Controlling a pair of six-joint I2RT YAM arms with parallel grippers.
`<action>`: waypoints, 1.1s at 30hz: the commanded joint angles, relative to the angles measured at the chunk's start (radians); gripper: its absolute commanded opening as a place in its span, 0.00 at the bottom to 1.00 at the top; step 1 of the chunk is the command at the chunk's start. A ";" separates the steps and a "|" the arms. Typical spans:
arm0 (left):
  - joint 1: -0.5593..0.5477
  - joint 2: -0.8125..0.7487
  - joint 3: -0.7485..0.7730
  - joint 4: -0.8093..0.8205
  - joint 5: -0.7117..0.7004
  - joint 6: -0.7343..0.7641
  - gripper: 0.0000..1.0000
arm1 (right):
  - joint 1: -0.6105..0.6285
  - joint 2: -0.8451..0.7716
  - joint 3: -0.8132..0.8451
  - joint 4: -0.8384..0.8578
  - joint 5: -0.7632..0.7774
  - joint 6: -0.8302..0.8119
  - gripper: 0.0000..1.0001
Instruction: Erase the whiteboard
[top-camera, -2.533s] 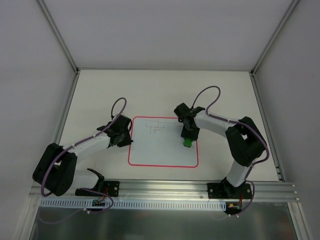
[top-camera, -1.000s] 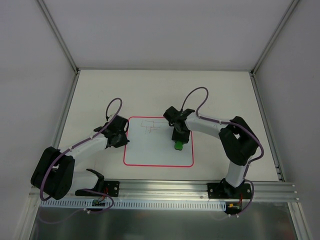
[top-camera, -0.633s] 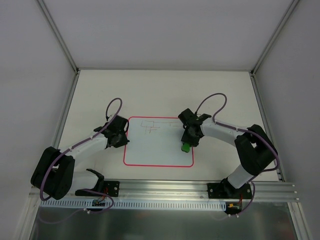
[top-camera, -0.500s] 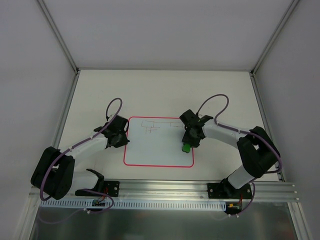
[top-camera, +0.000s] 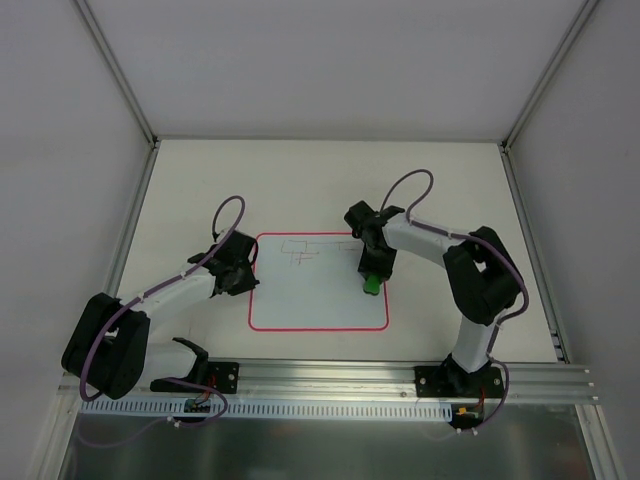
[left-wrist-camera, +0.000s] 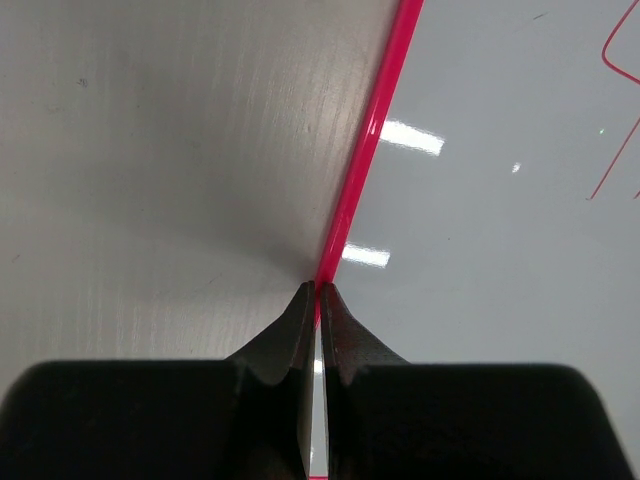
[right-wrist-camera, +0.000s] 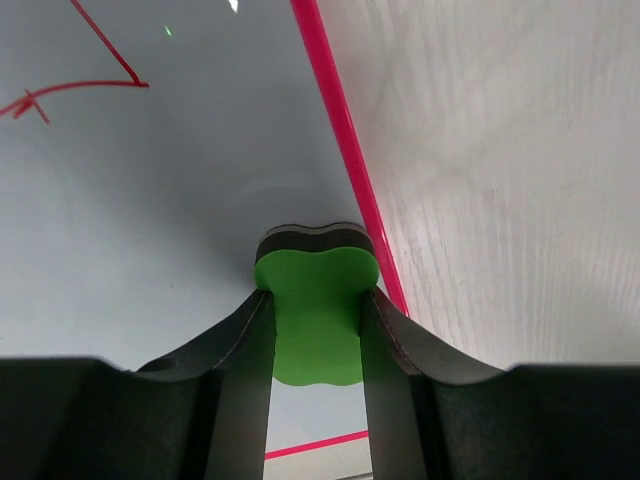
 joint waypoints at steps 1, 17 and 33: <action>-0.014 0.036 -0.019 -0.102 0.013 0.028 0.00 | -0.043 0.138 0.060 -0.062 0.085 -0.074 0.00; -0.043 0.100 -0.002 -0.091 0.013 0.037 0.00 | -0.109 0.313 0.324 -0.096 0.082 -0.243 0.00; -0.043 0.074 0.006 -0.093 -0.001 0.014 0.00 | 0.009 -0.053 -0.254 0.064 0.006 -0.077 0.00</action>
